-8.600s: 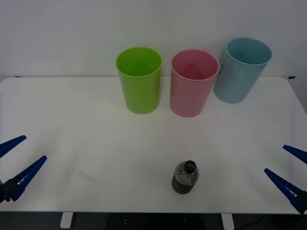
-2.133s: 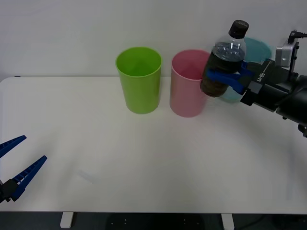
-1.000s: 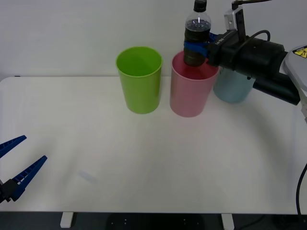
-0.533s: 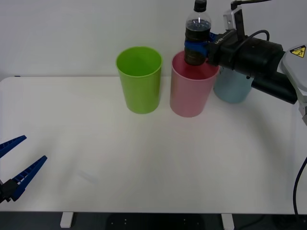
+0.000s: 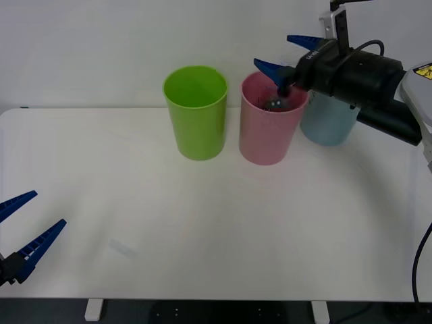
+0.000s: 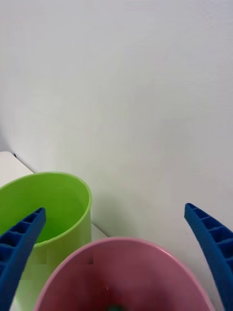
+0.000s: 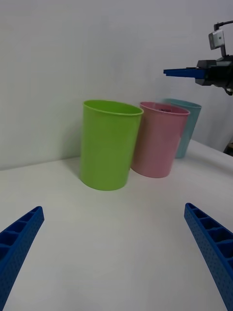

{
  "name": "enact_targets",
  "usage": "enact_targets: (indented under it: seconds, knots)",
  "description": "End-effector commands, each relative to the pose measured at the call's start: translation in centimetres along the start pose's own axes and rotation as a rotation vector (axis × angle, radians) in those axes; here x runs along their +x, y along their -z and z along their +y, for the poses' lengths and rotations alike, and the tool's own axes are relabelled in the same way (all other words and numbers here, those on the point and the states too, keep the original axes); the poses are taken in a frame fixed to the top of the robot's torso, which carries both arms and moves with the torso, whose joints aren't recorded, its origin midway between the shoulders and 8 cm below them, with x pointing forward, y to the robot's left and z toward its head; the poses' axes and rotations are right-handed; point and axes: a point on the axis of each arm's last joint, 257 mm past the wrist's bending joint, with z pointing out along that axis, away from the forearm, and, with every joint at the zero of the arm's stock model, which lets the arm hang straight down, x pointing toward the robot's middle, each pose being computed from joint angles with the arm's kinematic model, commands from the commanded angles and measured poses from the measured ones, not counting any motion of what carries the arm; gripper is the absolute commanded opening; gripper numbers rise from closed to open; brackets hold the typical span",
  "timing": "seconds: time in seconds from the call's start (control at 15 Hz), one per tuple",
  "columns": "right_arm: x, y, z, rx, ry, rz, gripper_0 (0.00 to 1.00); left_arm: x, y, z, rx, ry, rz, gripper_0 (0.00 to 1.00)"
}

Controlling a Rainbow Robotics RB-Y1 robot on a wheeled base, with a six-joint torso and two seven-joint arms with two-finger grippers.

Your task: Grasp the object on the table and drop it into the matching bin: aluminum can to the light blue bin, PET bottle to the pink bin.

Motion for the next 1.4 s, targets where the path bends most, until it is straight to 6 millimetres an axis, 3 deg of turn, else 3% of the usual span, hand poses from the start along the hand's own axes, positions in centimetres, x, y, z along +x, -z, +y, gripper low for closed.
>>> enact_targets:
  seconds: [0.07,0.4,0.93,1.4]
  knots:
    - [-0.3,1.0,0.1,0.004,-0.016,-0.029,1.00,0.0,0.0,0.0,0.000,0.000,0.000,1.00]
    - [0.2,4.7,1.8,0.006,-0.005,-0.064,1.00,0.0,0.0,0.0,0.000,0.000,0.000,1.00]
    - [2.0,12.7,5.2,-0.033,0.026,-0.066,1.00,0.0,0.0,0.0,0.000,0.000,0.000,1.00]
    - [5.6,18.5,6.8,-0.043,0.126,-0.021,1.00,0.0,0.0,0.0,0.000,0.000,0.000,1.00]
